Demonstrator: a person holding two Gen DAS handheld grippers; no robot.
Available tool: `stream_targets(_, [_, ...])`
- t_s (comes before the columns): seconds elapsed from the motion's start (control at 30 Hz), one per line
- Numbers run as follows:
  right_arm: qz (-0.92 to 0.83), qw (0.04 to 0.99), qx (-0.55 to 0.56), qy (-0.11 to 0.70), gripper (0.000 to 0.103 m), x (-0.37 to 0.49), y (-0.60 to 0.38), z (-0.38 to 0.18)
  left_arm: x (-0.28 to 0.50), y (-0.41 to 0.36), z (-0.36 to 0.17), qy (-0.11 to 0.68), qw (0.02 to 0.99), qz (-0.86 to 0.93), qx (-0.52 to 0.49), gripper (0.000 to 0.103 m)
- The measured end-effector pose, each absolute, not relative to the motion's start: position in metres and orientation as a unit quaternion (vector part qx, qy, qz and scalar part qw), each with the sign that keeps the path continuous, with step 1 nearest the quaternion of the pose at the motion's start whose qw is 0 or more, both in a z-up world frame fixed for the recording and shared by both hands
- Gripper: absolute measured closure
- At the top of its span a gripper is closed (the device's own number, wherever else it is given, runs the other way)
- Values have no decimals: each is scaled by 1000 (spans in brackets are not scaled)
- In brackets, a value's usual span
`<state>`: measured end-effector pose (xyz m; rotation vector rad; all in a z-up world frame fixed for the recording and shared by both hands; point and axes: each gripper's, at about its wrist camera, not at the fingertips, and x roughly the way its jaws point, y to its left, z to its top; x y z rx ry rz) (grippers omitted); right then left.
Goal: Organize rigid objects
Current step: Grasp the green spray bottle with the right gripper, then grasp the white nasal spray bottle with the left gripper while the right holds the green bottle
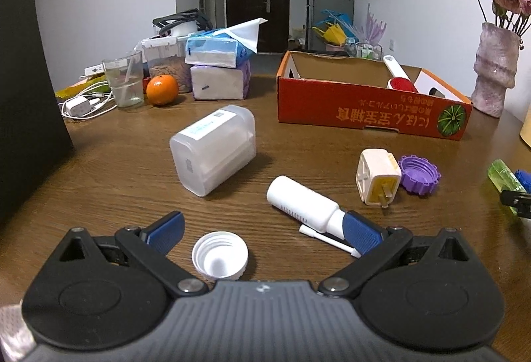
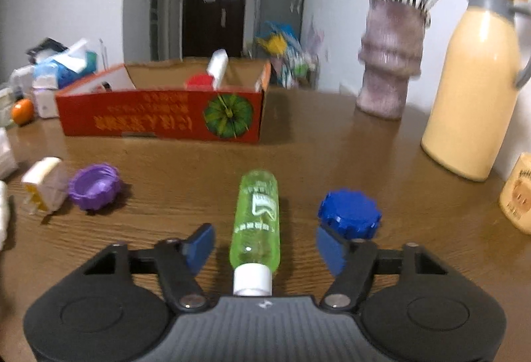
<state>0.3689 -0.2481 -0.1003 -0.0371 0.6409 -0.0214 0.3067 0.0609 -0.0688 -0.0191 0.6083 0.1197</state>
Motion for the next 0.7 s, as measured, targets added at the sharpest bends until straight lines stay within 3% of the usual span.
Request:
stream_targets(0.03, [-10,947,-10,320,53,372,-250,-103,307,61,-69,300,952,57,-9,0])
stream_targets(0.07, [-4,948,1,318,73,374,-252,-103,307,60,-70,301,952,56,-9,0])
stream_targets(0.4, [8,960,26,278,73,359,-258,-97,309,58,-70,302,953,30,-11,0])
stream_targets(0.7, [8,971,43,233,73,329,-261,-84,321,45,-81,310,949,-37,47,0])
